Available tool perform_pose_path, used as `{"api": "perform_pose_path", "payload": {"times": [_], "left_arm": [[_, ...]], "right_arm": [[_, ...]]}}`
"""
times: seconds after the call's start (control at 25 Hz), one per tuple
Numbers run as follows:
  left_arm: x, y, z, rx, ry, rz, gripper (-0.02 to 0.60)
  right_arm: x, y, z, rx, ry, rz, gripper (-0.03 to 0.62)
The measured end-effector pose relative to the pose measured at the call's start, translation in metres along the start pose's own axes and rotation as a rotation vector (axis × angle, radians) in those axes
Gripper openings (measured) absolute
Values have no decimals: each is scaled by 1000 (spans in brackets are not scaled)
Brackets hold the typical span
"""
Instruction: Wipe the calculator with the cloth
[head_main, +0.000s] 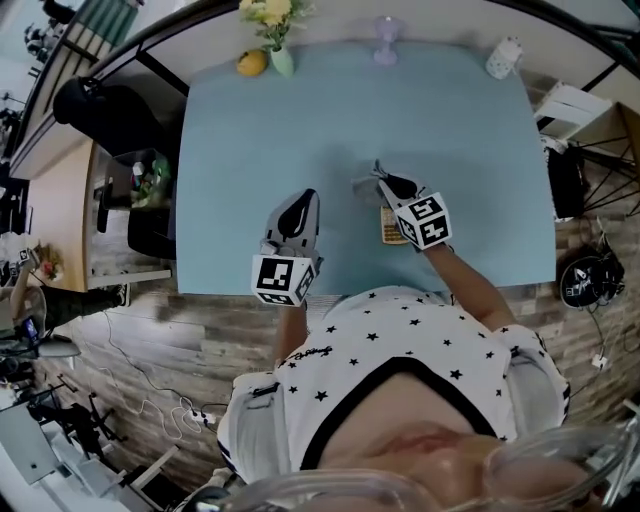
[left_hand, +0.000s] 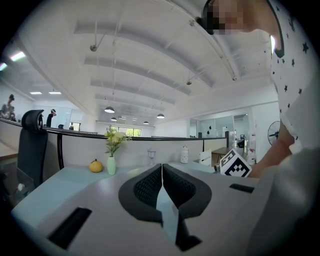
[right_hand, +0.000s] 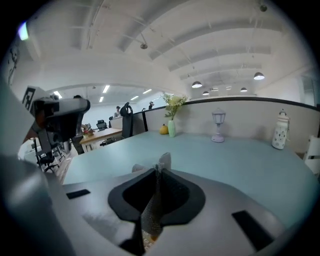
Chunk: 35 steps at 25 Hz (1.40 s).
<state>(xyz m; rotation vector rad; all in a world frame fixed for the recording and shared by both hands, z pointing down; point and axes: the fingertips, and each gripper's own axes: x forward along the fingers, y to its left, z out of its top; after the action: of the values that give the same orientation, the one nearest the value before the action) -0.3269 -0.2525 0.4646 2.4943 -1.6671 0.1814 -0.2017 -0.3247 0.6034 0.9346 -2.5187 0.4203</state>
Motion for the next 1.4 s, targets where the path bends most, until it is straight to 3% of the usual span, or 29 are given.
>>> {"api": "perform_pose_path", "payload": {"times": [0.52, 1.4], "left_arm": [[-6, 18, -1, -41, -20, -13, 31], [7, 4, -8, -42, 2, -78, 31]], "right_arm": [[27, -5, -43, -69, 174, -62, 34], [-24, -82, -83, 96, 185, -284, 34]]}}
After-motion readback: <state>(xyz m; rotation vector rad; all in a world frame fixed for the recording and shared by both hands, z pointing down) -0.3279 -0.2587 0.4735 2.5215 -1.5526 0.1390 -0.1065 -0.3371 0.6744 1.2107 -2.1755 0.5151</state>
